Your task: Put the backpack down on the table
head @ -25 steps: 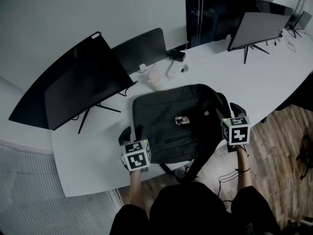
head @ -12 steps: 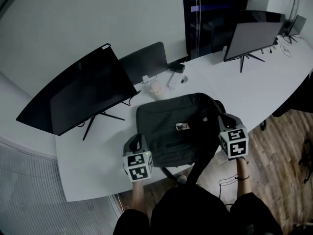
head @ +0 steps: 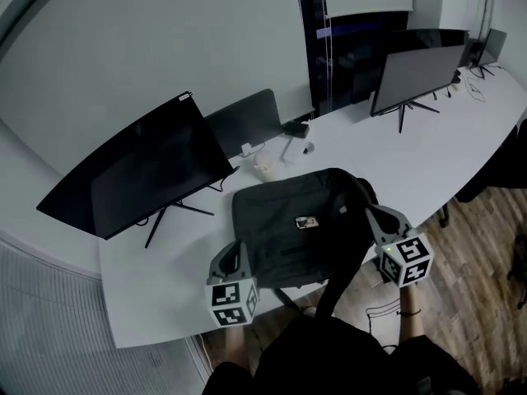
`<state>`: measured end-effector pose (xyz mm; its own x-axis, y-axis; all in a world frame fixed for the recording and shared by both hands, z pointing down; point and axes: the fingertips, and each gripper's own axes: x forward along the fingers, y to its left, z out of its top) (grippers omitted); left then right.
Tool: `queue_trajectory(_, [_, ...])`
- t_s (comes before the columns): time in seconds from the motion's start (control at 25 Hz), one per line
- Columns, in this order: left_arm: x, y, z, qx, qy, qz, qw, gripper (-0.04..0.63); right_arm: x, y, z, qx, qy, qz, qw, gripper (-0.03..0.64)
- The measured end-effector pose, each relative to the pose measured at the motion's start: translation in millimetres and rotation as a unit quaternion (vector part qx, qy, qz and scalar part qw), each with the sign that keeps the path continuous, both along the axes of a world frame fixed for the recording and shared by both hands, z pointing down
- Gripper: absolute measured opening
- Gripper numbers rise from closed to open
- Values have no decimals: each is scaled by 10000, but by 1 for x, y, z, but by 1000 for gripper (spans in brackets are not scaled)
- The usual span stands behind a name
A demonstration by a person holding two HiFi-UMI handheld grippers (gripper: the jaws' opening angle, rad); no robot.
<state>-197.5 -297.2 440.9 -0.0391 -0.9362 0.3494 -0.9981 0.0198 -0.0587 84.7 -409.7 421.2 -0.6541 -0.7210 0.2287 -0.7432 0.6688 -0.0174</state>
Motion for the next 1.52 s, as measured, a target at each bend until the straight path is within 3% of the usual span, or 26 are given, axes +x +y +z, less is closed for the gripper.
queue_trajectory(0.12, [7, 8, -5, 165, 99, 69, 9998, 17, 2, 6, -9, 75, -403, -82, 9991, 14])
queue_trajectory(0.64, [3, 27, -45, 928, 106, -19, 9956, 15, 11, 28, -50, 385, -1165, 56, 9924, 14])
queue_trajectory(1.0, [-7, 32, -52, 1154, 196, -182, 9930, 15, 18, 27, -47, 425, -1146, 177, 9923, 14])
queue_trajectory(1.52, [-17, 34, -48, 1129, 197, -260, 9931, 15, 20, 22, -41, 441, -1007, 299, 9935, 14])
